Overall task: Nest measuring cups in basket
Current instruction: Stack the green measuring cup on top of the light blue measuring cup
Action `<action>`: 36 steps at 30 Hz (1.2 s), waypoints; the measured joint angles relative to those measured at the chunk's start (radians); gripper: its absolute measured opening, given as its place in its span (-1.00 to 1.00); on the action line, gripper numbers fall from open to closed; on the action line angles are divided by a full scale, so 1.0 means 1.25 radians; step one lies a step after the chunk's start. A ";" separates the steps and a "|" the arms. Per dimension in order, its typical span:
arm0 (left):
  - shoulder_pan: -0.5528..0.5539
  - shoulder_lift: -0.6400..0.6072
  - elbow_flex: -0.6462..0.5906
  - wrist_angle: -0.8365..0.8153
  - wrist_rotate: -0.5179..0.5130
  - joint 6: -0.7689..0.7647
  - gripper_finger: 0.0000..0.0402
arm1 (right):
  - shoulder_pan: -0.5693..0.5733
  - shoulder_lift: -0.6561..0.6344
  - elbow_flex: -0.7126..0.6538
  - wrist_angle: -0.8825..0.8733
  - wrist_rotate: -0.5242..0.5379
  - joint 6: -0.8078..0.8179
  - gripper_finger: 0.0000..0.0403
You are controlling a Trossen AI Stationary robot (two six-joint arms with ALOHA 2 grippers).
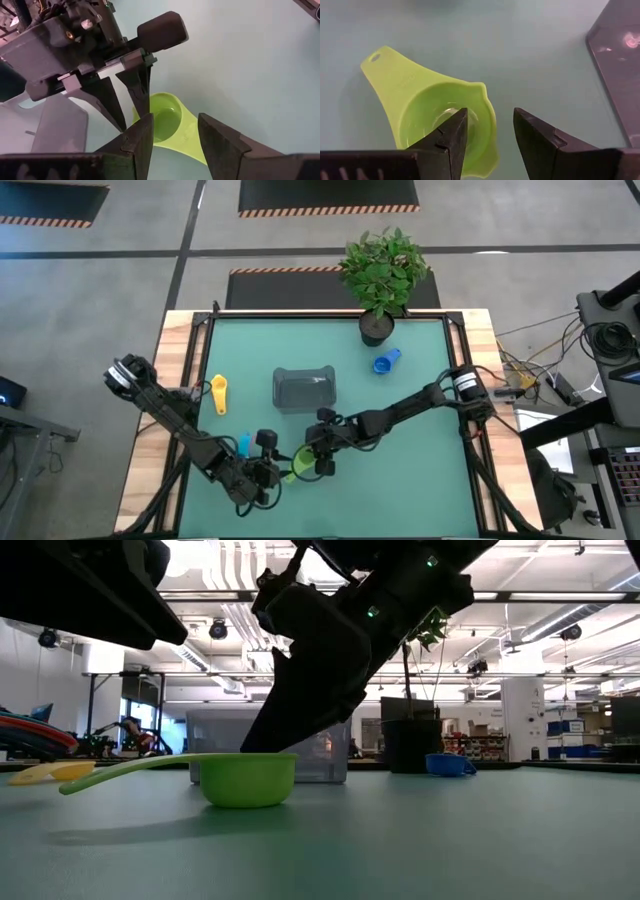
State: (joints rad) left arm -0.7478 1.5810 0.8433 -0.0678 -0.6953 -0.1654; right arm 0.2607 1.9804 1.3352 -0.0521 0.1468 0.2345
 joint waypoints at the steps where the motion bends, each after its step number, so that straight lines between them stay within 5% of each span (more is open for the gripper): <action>1: 0.000 0.000 0.000 -0.001 0.000 0.000 -0.32 | 0.000 0.000 -0.001 -0.001 0.001 0.000 -0.31; 21: 0.003 0.000 0.000 0.000 -0.002 0.000 -0.32 | -0.005 0.020 -0.002 0.001 -0.020 -0.016 -0.92; 36: 0.001 -0.023 0.004 -0.009 -0.054 0.026 -0.32 | 0.000 -0.054 -0.004 -0.087 0.000 0.007 -0.95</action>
State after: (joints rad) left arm -0.7460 1.5521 0.8482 -0.0787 -0.7634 -0.1325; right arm 0.2612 1.9132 1.3298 -0.1603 0.1466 0.2433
